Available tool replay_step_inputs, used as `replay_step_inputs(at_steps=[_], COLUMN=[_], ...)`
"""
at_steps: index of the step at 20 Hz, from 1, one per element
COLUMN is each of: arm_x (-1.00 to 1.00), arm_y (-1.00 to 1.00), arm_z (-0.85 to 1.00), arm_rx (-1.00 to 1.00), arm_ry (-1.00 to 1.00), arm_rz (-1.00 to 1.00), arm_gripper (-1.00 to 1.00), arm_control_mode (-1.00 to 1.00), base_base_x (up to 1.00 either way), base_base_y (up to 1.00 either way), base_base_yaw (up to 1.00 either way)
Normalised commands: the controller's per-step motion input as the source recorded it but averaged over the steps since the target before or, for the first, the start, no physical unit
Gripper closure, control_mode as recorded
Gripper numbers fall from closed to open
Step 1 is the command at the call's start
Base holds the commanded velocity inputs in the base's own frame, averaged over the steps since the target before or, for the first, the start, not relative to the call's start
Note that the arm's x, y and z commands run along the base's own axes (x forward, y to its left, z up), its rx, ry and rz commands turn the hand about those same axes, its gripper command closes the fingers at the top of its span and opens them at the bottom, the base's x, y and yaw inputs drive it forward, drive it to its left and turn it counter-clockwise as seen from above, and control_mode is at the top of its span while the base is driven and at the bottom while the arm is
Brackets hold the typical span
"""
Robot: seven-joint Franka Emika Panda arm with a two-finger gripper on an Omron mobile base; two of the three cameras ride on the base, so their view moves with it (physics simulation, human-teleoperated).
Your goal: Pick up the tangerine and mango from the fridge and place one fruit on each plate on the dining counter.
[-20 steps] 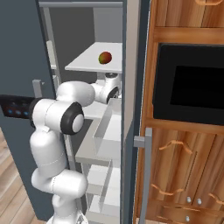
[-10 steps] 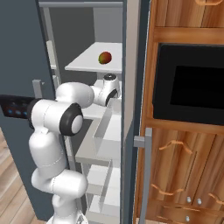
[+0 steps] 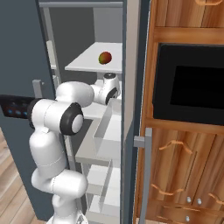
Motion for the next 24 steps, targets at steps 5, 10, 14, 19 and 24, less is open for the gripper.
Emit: replay_step_inputs(at_steps=[5,10,14,19,24], arm_x=[-0.12,-0.86,-0.24,-0.82,-0.97], arm_y=[0.04,0.43,0.22,0.05,0.09], arm_z=[0.00,0.05,-0.04,0.61,0.97], arm_rx=[0.00,0.00,0.00,0.00,0.00], arm_ry=[0.00,-0.29,-0.37,-0.18,0.03], arm_rz=[0.00,0.00,0.00,0.00,0.00], arm_gripper=[1.00,1.00,1.00,1.00,1.00], arm_control_mode=[-1.00,-1.00,-1.00,-1.00,-1.00], base_base_x=[0.00,0.00,0.00,0.00,0.00], base_base_y=[0.00,0.00,0.00,0.00,0.00], base_base_yaw=[0.00,0.00,0.00,0.00,0.00])
